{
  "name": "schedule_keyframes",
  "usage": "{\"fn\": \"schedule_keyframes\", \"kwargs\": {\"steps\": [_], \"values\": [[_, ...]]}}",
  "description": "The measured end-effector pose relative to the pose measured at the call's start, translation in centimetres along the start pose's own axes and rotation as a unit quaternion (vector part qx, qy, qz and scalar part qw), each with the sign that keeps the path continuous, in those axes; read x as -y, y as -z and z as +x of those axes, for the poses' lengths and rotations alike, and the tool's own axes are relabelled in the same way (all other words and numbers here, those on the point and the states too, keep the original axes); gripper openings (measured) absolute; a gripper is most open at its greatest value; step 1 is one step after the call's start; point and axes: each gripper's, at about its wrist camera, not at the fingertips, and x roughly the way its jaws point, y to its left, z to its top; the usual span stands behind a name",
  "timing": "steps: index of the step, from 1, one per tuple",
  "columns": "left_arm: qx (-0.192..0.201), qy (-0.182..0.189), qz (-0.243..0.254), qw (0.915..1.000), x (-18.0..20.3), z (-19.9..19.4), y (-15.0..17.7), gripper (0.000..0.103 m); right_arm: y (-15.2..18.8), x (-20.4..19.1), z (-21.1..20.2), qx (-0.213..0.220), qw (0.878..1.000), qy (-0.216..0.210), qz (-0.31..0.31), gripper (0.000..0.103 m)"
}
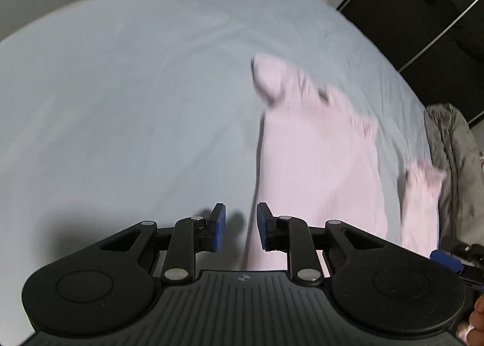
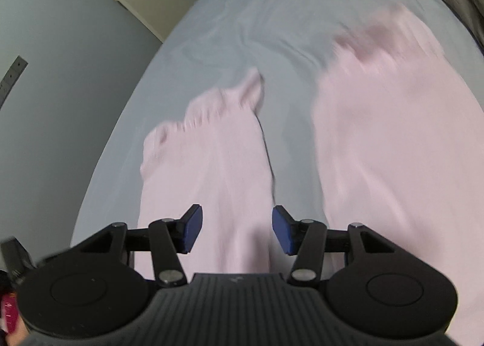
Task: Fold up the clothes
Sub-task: 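Move both open grippers over the pink garment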
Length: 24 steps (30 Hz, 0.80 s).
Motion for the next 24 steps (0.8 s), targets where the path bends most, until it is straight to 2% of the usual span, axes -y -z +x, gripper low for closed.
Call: {"fn": "schedule_keyframes", "kwargs": {"steps": [5,10,13,16,22,24], "values": [[-0.033,-0.012,-0.021,0.9992,0.4,-3.8,5.7,0.019,4.2,2.0,-7.4,0.005,1.0,0.008,0.022,0.055],[-0.059,-0.031,-0.02,0.9976,0.9,-7.9,11.3,0.022,8.4,3.0,-13.4,-0.005,1.0,0.029,0.01,0.056],[-0.067,-0.047,-0.024,0.9964,0.8,-10.8,15.8,0.029,12.6,4.1,-17.1,-0.03,0.999,0.042,-0.016,0.057],[-0.078,-0.064,-0.037,0.9942,0.7,-13.4,21.0,0.029,17.2,5.6,-20.2,-0.059,0.995,0.061,-0.053,0.058],[-0.107,-0.091,-0.061,0.9882,1.4,-17.2,31.2,0.029,26.2,9.8,-25.5,-0.119,0.983,0.103,-0.096,0.058],[-0.117,-0.097,-0.063,0.9864,2.0,-17.9,34.3,0.03,29.1,11.1,-26.6,-0.144,0.975,0.12,-0.117,0.058]]}}
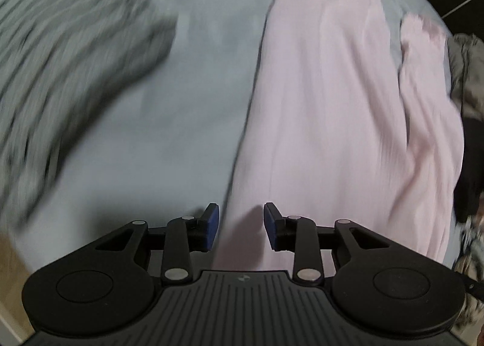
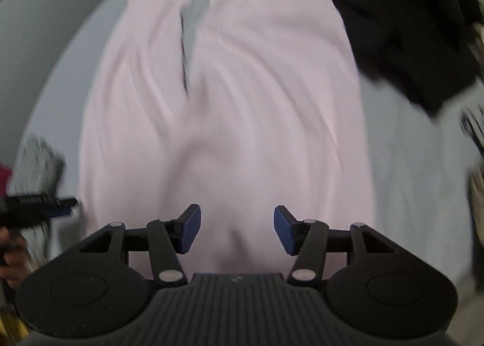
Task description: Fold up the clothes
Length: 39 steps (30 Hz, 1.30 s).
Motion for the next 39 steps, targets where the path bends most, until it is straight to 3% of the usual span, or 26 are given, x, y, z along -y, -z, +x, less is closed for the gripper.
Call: {"fn": "schedule_keyframes", "kwargs": {"steps": [6,8,10,14,15,17,19,24,31,35,37,39], "values": [[-0.026,-0.002,0.03,0.9992,1.2,0.0,6.9,0.033,6.7,0.5,1.3,-0.047,0.996,0.058,-0.054,0.058],[-0.018,-0.021,0.063,0.9976,1.9,-0.1,8.2,0.04,8.1,0.2,1.7,-0.049,0.995,0.063,-0.062,0.058],[-0.011,-0.045,0.089,0.995,2.4,-0.1,8.9,0.04,9.0,-0.1,2.3,-0.051,0.994,0.068,-0.063,0.057],[-0.004,-0.077,0.093,0.9927,2.3,-0.2,9.4,0.04,10.3,-0.1,3.6,-0.059,0.994,0.071,-0.051,0.054],[-0.003,-0.081,0.091,0.9926,2.2,-0.3,9.4,0.04,10.6,0.0,3.9,-0.065,0.995,0.062,-0.047,0.05],[-0.002,-0.087,0.085,0.9925,1.9,-0.3,9.5,0.04,11.2,0.1,4.4,-0.075,0.994,0.057,-0.047,0.009],[-0.01,-0.093,0.08,0.9923,1.7,0.1,9.6,0.04,11.9,0.5,4.5,-0.075,0.994,0.06,-0.049,0.001],[-0.008,-0.095,0.077,0.9925,1.2,0.5,9.3,0.04,13.0,4.6,0.4,-0.044,0.996,0.068,0.027,0.001],[0.002,-0.082,0.067,0.9943,1.3,0.0,8.5,0.045,14.4,8.0,1.0,-0.068,0.993,0.098,0.022,0.001],[-0.01,-0.074,0.072,0.9946,1.2,0.2,8.0,0.045,14.6,7.6,1.4,-0.099,0.991,0.074,0.042,0.007],[-0.012,-0.075,0.078,0.9941,1.4,0.3,7.6,0.046,14.6,7.4,1.1,-0.093,0.992,0.072,0.044,0.008],[-0.017,-0.07,0.077,0.9944,1.4,0.3,7.1,0.049,14.4,7.3,0.5,-0.076,0.994,0.072,0.044,0.021]]}}
